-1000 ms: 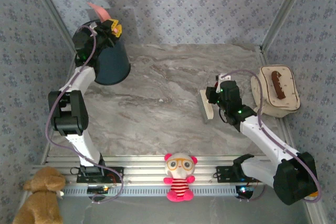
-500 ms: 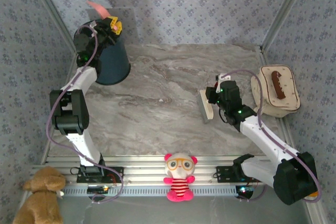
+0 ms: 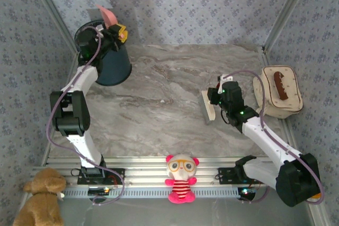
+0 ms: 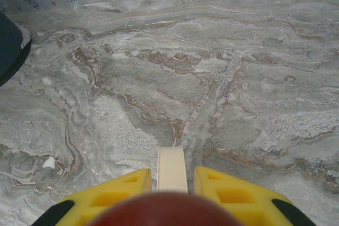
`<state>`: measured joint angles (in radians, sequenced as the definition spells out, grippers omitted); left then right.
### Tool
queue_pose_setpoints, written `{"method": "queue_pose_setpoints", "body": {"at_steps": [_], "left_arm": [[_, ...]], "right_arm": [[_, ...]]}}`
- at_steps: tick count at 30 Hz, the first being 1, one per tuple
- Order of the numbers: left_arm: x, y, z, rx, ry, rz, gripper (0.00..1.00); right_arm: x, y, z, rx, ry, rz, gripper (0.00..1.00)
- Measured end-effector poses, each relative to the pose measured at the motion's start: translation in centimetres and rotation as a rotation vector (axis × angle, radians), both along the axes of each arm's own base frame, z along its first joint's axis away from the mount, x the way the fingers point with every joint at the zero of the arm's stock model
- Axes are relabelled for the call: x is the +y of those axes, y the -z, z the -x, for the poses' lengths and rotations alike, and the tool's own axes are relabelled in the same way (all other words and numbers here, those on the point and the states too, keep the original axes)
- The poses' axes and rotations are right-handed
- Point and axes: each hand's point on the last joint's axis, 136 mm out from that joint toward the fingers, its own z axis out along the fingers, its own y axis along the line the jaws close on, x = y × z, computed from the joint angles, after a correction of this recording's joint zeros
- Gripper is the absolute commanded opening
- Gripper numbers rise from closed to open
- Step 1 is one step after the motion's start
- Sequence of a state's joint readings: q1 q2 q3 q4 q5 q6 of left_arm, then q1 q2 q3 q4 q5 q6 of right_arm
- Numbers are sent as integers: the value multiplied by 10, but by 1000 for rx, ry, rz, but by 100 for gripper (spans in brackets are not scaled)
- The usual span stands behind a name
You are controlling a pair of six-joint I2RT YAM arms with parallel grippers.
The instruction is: Sweep away the paper scraps from the table
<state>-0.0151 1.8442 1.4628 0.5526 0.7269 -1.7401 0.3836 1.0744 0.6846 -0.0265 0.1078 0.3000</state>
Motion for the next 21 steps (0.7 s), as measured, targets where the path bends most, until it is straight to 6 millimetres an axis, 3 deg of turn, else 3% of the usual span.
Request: {"method": "queue_pose_setpoints", "body": {"at_steps": [10, 21], "left_arm": [[-4, 12, 18, 2, 38, -254, 0], [-24, 1, 47, -88, 135, -689, 0]], "right_arm": [[-2, 0, -1, 1, 5, 0, 0], [-2, 1, 0, 3, 5, 1, 0]]}}
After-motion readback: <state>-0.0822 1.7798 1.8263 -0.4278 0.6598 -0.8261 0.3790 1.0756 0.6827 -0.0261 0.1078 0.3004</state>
